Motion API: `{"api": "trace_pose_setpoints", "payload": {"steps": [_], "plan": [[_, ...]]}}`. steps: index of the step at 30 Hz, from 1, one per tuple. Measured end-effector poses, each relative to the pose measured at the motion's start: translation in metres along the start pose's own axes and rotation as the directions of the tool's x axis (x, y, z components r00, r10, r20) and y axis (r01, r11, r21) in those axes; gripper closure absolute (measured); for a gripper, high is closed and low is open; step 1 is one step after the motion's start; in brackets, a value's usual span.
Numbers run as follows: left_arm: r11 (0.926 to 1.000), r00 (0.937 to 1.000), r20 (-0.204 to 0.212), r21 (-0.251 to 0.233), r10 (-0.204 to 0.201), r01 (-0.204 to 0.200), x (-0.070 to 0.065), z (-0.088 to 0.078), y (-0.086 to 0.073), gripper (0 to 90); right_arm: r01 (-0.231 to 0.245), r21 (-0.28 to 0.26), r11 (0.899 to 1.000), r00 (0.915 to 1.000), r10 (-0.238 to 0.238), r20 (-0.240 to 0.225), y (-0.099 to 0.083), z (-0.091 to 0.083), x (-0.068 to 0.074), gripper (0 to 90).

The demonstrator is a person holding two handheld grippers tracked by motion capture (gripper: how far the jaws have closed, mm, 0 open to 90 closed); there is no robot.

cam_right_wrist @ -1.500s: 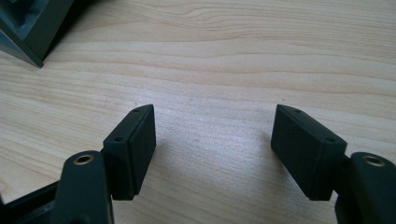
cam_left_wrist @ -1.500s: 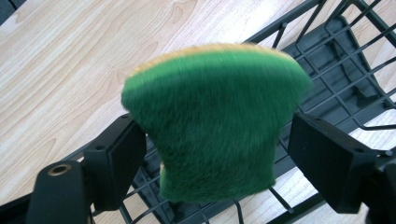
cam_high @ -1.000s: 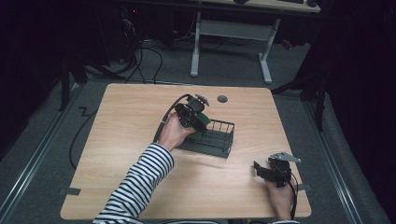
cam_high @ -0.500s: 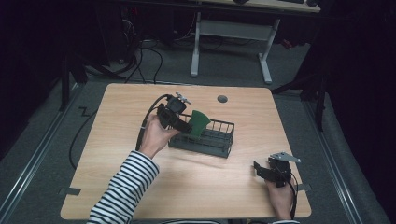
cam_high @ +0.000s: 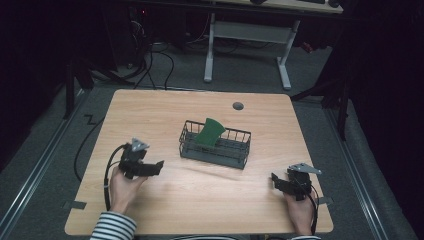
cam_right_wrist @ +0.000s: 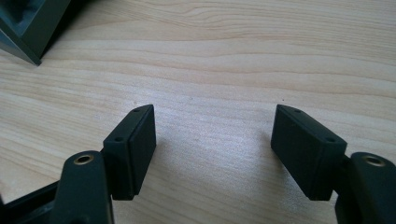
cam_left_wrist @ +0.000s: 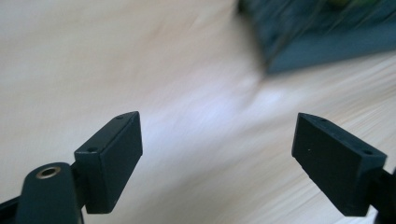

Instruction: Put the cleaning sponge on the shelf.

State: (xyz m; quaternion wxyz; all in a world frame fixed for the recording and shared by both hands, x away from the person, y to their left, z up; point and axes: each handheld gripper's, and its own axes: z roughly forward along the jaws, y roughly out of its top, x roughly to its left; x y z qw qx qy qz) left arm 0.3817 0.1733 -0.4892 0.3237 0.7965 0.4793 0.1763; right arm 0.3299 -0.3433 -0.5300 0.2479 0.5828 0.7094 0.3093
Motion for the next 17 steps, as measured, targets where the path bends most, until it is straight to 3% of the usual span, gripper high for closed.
{"api": "trace_pose_setpoints", "payload": {"steps": [5,6,8,17], "plan": [[0.9991,0.9956,-0.083,-0.005,-0.043,0.042,0.015,0.013,-0.042,15.5,0.012,0.000,1.000,0.9999,-0.012,0.010,0.000,0.000,0.001,30.9],[0.9968,0.9955,-0.073,-0.057,-0.061,0.056,0.018,0.016,-0.053,15.0,0.014,0.005,1.000,0.9998,-0.014,0.012,0.000,0.000,0.001,30.9],[0.9944,0.9912,-0.099,-0.068,-0.087,0.081,0.020,0.013,-0.056,16.0,0.014,0.006,1.000,0.9998,-0.014,0.014,0.000,0.000,0.002,30.8],[0.9945,0.9906,-0.106,-0.068,-0.087,0.080,0.019,0.013,-0.056,15.6,0.015,0.006,1.000,0.9998,-0.015,0.014,0.000,0.000,0.002,30.8]]}}
